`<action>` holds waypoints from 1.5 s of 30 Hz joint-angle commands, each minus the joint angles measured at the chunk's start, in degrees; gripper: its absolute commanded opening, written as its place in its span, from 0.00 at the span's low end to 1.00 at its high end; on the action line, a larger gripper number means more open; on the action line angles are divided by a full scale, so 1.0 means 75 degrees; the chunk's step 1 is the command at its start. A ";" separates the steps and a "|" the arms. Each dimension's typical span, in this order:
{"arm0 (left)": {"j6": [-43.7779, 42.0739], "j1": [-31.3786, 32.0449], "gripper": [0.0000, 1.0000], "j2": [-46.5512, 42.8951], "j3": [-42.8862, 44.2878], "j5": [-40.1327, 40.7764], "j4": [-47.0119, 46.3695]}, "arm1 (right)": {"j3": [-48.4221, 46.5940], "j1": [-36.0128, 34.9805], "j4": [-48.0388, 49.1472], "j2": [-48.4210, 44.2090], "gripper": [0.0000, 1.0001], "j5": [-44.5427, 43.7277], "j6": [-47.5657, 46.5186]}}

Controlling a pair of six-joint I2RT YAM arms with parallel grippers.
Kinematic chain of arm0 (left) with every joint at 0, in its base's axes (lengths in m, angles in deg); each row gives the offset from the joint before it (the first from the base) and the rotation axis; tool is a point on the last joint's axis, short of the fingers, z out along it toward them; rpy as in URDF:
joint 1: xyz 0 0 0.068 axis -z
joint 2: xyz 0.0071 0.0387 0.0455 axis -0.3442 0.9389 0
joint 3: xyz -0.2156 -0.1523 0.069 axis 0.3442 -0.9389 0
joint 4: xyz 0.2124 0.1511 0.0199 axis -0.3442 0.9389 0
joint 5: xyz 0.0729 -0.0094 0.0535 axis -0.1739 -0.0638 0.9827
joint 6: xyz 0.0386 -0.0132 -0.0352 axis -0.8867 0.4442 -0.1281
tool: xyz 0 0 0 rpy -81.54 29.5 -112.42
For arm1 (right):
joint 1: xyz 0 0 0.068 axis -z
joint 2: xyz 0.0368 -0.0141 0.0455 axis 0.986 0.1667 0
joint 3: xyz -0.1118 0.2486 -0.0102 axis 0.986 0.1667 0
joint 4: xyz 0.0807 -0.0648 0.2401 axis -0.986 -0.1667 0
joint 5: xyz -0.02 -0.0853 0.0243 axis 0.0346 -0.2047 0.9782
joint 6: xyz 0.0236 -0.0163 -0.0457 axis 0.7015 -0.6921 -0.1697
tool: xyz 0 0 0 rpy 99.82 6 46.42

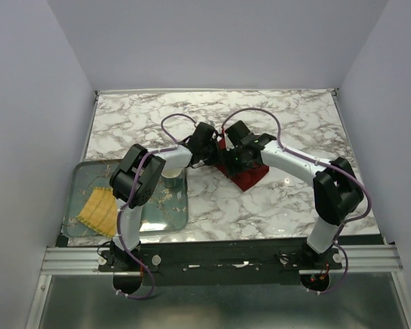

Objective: Fold the napkin, place the utensils inside, and roll it up
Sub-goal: Roll the napkin with the utensil

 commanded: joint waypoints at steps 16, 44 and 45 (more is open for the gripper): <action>-0.0081 0.0002 0.05 0.0458 -0.0151 -0.0136 0.0739 | 0.0160 -0.1020 0.1013 0.1191 0.63 -0.2570 0.0062; -0.0994 -0.0162 0.58 -0.1205 0.0809 0.0497 0.1968 | 0.1660 0.0596 0.2149 0.1132 0.17 0.1984 0.0379; -0.1030 -0.0150 0.58 -0.1275 0.0845 0.0486 0.2085 | 0.1672 0.0783 0.2173 0.1191 0.17 0.2242 0.0379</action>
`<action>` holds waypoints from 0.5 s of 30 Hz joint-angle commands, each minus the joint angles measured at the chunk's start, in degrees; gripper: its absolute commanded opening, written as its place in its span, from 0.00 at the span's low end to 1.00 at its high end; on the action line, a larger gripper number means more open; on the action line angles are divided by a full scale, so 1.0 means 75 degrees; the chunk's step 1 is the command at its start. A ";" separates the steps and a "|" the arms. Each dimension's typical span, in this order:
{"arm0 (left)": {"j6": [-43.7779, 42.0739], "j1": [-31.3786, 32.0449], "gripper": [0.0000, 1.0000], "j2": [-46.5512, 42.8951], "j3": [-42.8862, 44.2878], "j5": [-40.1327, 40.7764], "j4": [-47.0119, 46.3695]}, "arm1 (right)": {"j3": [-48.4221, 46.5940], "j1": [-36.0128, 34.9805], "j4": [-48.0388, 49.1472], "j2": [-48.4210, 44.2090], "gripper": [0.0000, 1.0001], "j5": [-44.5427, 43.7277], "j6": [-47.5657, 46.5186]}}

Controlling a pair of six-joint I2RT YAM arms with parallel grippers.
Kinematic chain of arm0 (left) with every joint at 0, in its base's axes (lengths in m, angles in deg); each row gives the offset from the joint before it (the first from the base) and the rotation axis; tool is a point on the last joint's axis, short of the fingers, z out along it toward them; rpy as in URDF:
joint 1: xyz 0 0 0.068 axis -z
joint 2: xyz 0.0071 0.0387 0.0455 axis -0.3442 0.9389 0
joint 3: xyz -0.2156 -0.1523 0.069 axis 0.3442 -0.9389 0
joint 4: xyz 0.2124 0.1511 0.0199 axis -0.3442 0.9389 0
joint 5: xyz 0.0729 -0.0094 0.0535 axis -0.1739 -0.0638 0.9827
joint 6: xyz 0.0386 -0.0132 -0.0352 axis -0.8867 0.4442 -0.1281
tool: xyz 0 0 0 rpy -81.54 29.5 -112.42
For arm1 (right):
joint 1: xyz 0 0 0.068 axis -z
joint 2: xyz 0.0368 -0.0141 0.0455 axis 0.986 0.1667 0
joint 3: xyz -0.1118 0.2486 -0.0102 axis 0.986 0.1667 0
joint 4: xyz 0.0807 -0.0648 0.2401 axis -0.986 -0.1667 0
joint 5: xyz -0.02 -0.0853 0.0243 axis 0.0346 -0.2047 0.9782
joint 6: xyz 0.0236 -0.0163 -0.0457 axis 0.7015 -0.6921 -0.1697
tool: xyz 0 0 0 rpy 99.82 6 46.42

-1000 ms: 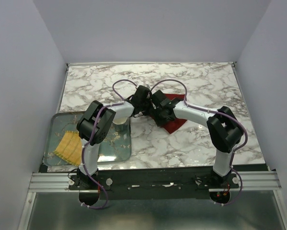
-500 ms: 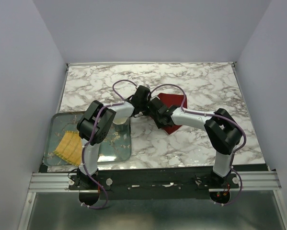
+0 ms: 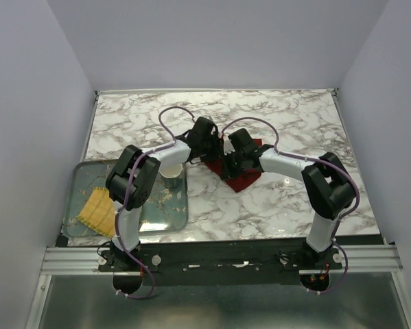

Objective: Fold the napkin, place the utensils inside, and roll it up
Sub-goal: Roll the napkin with the utensil

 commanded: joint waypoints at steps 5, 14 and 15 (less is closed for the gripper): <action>-0.0611 -0.0051 0.60 -0.1503 0.0269 0.0163 0.1219 | 0.0276 0.1372 -0.0464 0.1141 0.17 0.3405 0.0234; -0.0470 -0.0039 0.50 -0.1410 -0.0107 -0.0481 0.0903 | 0.0287 0.1970 -0.0487 0.1914 0.17 0.4744 0.0257; -0.0459 -0.0051 0.47 -0.1340 -0.0095 -0.0621 0.0868 | 0.0310 0.2040 -0.0487 0.1950 0.18 0.4779 0.0281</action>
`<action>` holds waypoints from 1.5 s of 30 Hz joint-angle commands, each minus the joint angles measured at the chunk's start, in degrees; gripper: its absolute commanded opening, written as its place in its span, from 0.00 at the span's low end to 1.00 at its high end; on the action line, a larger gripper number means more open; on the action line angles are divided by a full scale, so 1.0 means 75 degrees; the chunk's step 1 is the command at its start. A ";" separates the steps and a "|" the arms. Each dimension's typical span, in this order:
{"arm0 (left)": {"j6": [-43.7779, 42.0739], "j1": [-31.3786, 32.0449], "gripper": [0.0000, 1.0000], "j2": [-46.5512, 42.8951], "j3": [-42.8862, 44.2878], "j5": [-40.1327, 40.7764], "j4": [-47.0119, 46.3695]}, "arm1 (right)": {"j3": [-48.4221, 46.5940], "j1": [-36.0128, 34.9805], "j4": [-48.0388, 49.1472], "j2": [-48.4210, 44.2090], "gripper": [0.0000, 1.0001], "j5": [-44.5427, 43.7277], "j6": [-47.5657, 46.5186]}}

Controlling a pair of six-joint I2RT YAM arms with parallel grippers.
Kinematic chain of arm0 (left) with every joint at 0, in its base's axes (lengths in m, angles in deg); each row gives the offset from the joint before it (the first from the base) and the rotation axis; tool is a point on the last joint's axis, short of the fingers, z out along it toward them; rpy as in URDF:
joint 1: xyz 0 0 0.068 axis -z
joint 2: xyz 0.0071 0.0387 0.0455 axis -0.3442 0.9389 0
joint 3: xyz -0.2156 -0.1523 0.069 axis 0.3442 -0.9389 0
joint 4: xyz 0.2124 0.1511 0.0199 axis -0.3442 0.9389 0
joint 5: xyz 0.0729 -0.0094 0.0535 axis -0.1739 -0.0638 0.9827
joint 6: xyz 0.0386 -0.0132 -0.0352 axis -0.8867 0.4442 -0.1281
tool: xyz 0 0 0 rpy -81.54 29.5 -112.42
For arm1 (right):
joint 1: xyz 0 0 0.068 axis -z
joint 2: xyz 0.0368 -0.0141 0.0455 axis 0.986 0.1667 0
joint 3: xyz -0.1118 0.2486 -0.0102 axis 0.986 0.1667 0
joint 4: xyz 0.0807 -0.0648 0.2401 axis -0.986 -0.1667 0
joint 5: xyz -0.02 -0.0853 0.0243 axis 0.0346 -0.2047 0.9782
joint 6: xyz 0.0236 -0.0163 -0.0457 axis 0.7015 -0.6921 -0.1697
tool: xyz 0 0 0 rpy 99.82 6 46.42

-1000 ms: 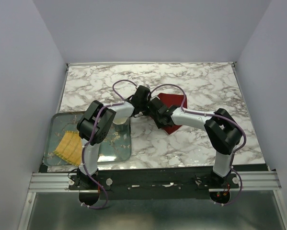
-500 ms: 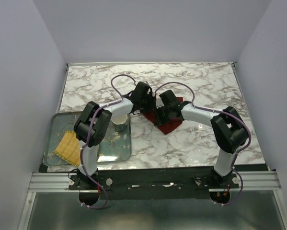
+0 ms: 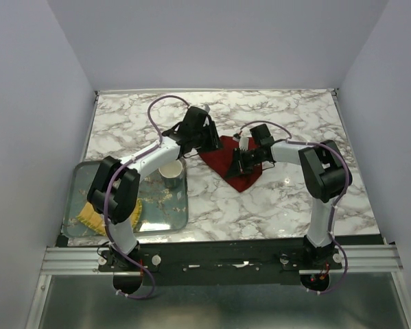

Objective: Fold the napkin, place the utensils inside, and roll it up
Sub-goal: Roll the napkin with the utensil

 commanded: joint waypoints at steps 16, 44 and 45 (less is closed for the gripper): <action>0.0190 0.0039 0.18 0.1797 -0.0318 -0.0301 -0.0643 | 0.0459 0.0358 -0.0884 0.0356 0.25 -0.0313 -0.0074; 0.0330 0.0016 0.11 0.1927 -0.0821 -0.0511 -0.0994 | -0.1532 -0.2584 -0.3016 -0.1334 0.65 -0.8433 -0.0648; 0.0330 0.0016 0.11 0.1939 -0.0845 -0.0512 -0.1017 | -0.1625 -0.2607 -0.3040 -0.1298 0.66 -0.8446 -0.0695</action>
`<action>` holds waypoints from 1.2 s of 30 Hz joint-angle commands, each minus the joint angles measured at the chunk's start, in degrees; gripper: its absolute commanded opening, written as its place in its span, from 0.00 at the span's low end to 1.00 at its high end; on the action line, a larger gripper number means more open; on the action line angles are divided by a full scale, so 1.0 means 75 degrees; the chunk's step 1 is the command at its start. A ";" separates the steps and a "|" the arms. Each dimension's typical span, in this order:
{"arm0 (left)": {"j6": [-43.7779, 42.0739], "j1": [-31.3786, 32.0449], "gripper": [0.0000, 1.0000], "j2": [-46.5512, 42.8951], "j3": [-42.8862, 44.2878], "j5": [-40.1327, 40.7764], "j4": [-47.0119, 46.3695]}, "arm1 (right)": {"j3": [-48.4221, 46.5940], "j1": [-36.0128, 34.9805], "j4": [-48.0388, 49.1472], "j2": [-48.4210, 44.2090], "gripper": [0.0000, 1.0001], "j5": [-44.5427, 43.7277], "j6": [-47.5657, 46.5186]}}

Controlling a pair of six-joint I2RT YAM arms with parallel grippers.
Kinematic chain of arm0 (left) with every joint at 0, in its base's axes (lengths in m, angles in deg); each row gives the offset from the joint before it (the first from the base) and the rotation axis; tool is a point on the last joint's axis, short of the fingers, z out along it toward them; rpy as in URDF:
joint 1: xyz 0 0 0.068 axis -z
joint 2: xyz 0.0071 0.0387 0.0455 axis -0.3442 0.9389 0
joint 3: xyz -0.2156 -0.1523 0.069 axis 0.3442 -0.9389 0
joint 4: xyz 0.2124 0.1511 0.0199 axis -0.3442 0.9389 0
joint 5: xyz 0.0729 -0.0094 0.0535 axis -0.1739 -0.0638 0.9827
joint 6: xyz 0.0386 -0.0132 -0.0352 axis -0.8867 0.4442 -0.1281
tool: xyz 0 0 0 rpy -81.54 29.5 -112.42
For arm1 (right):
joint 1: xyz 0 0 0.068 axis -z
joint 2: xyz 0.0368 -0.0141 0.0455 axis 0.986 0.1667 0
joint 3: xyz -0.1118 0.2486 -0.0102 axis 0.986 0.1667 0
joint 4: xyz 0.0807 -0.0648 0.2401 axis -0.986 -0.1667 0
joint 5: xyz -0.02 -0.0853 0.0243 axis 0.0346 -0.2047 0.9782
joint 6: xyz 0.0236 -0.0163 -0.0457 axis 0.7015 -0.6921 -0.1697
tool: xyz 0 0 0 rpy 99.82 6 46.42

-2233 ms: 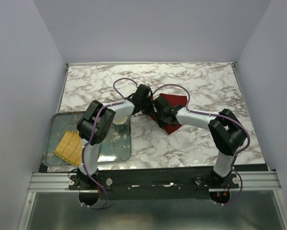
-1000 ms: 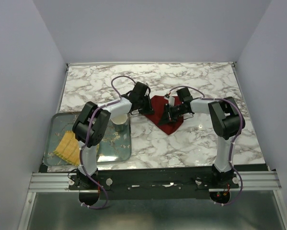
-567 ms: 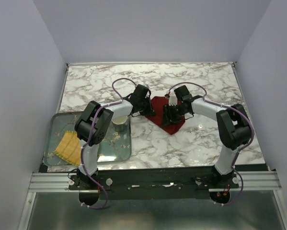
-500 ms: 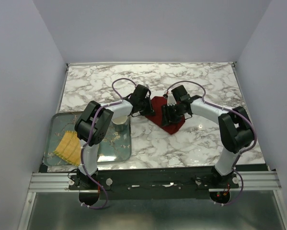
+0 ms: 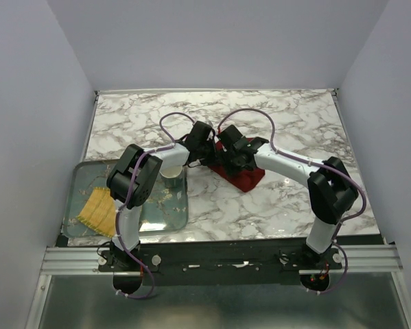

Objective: Fold the napkin, place the utensils inside, and roll it up
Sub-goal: Roll the napkin with the utensil

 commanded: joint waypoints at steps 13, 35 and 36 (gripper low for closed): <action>-0.0086 -0.0005 0.10 0.0161 -0.0288 0.0051 0.0364 | -0.0127 -0.0180 0.0302 0.0583 0.38 0.0488 -0.0328; -0.0098 -0.0040 0.12 0.0056 -0.0218 -0.0078 0.0434 | 0.1314 -0.0192 0.1497 0.0947 0.51 -0.0203 0.0093; -0.0110 -0.0051 0.13 0.0009 -0.0230 -0.0090 0.0458 | 0.1408 -0.0168 0.1533 0.0923 0.45 -0.0179 0.0163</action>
